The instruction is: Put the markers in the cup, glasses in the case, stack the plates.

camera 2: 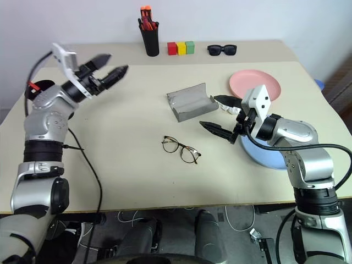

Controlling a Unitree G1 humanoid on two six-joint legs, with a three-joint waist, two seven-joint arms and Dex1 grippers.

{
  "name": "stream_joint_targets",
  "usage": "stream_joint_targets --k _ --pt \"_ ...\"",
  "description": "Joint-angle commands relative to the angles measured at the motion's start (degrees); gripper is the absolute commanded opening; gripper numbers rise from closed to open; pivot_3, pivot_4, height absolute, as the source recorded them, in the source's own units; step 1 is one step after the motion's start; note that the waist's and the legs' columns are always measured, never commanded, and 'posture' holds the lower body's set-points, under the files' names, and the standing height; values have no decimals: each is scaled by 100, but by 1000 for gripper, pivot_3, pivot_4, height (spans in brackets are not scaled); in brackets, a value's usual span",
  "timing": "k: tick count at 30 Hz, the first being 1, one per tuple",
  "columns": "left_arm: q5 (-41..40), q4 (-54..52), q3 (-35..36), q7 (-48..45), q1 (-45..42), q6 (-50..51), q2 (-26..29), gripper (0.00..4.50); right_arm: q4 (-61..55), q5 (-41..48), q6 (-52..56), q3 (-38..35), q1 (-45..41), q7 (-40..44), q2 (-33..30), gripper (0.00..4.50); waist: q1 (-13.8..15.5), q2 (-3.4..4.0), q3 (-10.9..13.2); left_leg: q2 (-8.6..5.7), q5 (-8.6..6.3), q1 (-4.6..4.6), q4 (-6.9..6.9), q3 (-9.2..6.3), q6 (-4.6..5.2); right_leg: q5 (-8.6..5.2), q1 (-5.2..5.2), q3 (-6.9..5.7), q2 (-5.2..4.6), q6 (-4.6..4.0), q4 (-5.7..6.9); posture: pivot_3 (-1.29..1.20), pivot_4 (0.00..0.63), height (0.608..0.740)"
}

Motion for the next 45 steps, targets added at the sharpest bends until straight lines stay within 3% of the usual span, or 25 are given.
stream_joint_targets --k 1,5,9,15,18,23,29,35,38,44,45 --pt "-268 -559 -57 -594 332 543 279 4401 -175 -128 325 2 -82 -360 -66 4500 -39 1 0 0 0 0 -1 -1 0 0 0 0 0 0 1 0 150 740" --pt "-167 -953 -186 -992 690 625 543 4401 -149 -202 382 -21 -170 -566 20 4500 -40 2 0 0 0 -4 -1 -2 0 0 -3 0 0 -1 -1 0 150 740" --pt "-28 -1168 -103 -764 876 589 591 4401 258 -740 119 299 -450 -757 100 4500 -10 2 0 -1 0 -4 2 -1 -1 0 -2 2 -1 -1 0 0 150 740" --pt "-228 -1505 49 -735 1236 923 681 4401 220 -662 269 471 -564 -483 138 4500 72 2 1 -1 0 -5 -1 -1 -1 0 -3 1 -1 -1 -3 0 150 740" --pt "-67 -1443 67 -672 1247 632 669 4401 343 -798 106 459 -625 -524 177 4500 91 2 1 -1 1 -5 0 -2 -1 0 -3 1 -1 -1 -1 0 150 740" --pt "77 -1181 -363 -383 798 505 -47 4401 507 -787 -2 331 -587 -566 213 4500 149 2 1 -3 1 -4 5 -4 -3 0 7 0 -2 -1 -5 0 150 740" --pt "1103 390 -1430 -151 -109 -118 -1381 4401 388 -506 -275 -14 -352 -301 170 4500 223 1 0 -8 2 -2 9 -2 -3 1 15 0 -4 1 -11 0 150 740" --pt "1929 2532 -1801 119 -1374 -948 -1989 4401 2 -485 -189 -227 33 -426 106 4500 151 1 1 -6 2 -5 6 -2 -1 1 11 -3 -2 0 -11 0 150 740" --pt "2033 3343 -1654 239 -1850 -1297 -2282 4401 -235 -437 -85 -371 281 -541 91 4500 143 1 1 -7 -1 -5 7 0 3 0 14 -1 -4 2 -15 0 150 740" --pt "2706 4367 -1942 438 -2352 -1470 -2631 4401 -642 -286 96 -628 731 -593 -33 4500 114 1 1 -7 -5 -3 5 0 10 -1 14 -2 -4 4 -13 0 150 740" --pt "2849 4493 -2002 539 -2402 -1461 -2656 4178 -660 -327 78 -666 790 -625 -58 4500 117 1 1 -7 -5 -4 7 0 10 -1 14 -2 -4 4 -14 0 150 740"
